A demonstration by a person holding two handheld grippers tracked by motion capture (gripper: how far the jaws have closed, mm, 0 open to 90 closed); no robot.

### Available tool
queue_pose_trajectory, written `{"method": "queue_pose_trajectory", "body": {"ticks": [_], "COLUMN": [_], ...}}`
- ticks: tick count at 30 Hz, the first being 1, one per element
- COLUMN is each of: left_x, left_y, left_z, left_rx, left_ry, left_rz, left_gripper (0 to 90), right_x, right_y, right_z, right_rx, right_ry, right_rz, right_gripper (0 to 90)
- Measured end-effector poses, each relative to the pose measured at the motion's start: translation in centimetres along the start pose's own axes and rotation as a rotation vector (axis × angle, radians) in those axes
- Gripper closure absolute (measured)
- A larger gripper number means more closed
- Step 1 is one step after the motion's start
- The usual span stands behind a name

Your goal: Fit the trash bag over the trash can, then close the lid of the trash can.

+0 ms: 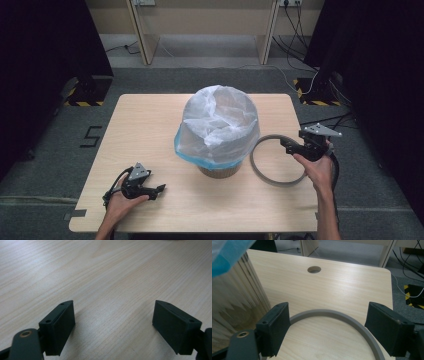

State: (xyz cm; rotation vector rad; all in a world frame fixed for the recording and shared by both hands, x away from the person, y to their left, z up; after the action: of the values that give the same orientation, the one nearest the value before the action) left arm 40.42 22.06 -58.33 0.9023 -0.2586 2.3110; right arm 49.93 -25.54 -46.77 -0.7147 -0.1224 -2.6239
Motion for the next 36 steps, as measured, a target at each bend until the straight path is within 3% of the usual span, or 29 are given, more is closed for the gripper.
{"method": "queue_pose_trajectory", "body": {"ticks": [13,23,36], "left_x": [0.0,0.0,0.0], "left_y": [0.0,0.0,0.0], "left_z": [0.0,0.0,0.0], "left_rx": [0.000,0.000,0.000], "left_ry": [0.000,0.000,0.000], "left_rz": [0.000,0.000,0.000], "left_gripper": [17.2,17.2,17.2], "right_x": [-1.5,-1.5,-1.3], "right_y": [1.3,2.0,4.5], "right_z": [-4.3,-5.9,-7.9], "right_rx": [-0.018,-0.034,-0.064], "right_ry": [-0.114,-0.147,-0.191], "right_rz": [-0.020,-0.029,-0.112], "right_gripper": [24.1,25.8,31.2]}}
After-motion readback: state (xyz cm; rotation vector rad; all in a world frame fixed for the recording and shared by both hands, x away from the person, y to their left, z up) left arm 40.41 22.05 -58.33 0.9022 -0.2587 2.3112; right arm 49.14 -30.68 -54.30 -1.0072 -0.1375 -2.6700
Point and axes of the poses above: each handheld gripper's, and its own axes: x roughly backward along the jaws, z roughly out of its top, y roughly to its right, the point moved 9 cm from there along -x, roughly forward along the jaws, and after that the axes turned 2 degrees about x, right-handed, at the moved point
